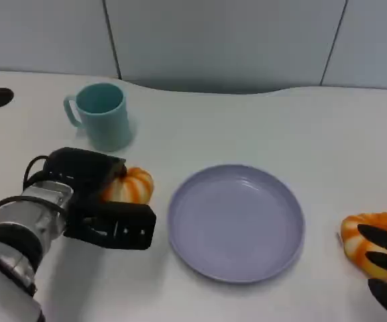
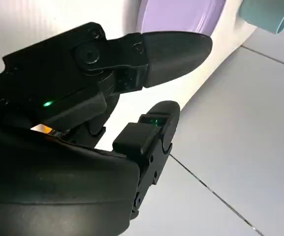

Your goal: Grasp the bread from the table and place it into the plate.

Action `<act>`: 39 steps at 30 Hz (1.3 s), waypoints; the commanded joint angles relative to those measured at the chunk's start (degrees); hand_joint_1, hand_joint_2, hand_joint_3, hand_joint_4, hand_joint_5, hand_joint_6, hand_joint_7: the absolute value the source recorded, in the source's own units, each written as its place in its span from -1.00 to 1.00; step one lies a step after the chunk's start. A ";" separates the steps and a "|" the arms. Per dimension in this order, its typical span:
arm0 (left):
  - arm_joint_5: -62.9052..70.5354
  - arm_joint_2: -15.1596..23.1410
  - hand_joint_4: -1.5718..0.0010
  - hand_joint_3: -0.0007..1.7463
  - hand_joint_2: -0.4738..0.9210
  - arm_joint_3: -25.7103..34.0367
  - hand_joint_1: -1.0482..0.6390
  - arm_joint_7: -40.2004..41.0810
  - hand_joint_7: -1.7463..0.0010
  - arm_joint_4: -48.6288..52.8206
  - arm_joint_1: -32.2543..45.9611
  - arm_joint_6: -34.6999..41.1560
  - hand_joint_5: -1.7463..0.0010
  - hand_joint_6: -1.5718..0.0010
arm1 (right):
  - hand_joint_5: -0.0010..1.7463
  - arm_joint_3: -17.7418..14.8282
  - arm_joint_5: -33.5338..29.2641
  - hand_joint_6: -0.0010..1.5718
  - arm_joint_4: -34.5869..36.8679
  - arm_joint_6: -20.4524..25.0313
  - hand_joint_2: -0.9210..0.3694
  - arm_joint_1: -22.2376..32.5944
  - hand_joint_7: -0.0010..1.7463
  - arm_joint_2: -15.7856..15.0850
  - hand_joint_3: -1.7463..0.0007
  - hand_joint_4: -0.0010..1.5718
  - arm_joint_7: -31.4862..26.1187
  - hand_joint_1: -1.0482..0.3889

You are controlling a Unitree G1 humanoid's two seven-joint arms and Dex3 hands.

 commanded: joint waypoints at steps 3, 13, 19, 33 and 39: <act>-3.72 0.73 0.31 -0.69 1.00 3.35 -0.13 -1.27 -0.62 0.17 0.39 -1.84 -0.98 0.34 | -0.97 -0.53 0.43 0.01 -0.51 -0.11 -1.00 -0.16 -0.99 -0.24 0.60 0.25 -0.39 -0.08; -21.13 3.59 0.02 -0.90 0.96 18.75 -0.05 -10.20 -1.00 -6.31 1.84 -18.98 -1.00 0.29 | -0.98 -0.26 -0.18 -0.01 -0.51 0.25 -1.00 -0.21 -1.00 -0.12 0.60 0.23 -0.73 -0.06; -20.49 3.10 0.07 -0.91 0.98 17.90 0.01 -13.06 -1.00 -10.16 0.38 -26.35 -1.00 0.35 | -0.96 -0.11 -0.28 0.00 -0.58 0.45 -1.00 -0.20 -1.00 -0.07 0.60 0.25 -0.70 -0.07; -14.59 -3.75 0.00 -0.83 1.00 10.72 0.02 -16.18 -1.00 -12.54 -6.25 -34.64 -1.00 0.34 | -0.98 0.26 -0.67 -0.01 -0.30 -0.07 -1.00 0.17 -1.00 0.23 0.59 0.22 -0.89 -0.06; -9.27 -6.64 -0.06 -0.83 0.96 6.43 0.09 -15.51 -1.00 -11.49 -8.70 -33.36 -1.00 0.25 | -0.97 0.28 -0.82 -0.01 0.89 -1.75 -1.00 -0.23 -1.00 0.13 0.59 0.24 -1.08 -0.06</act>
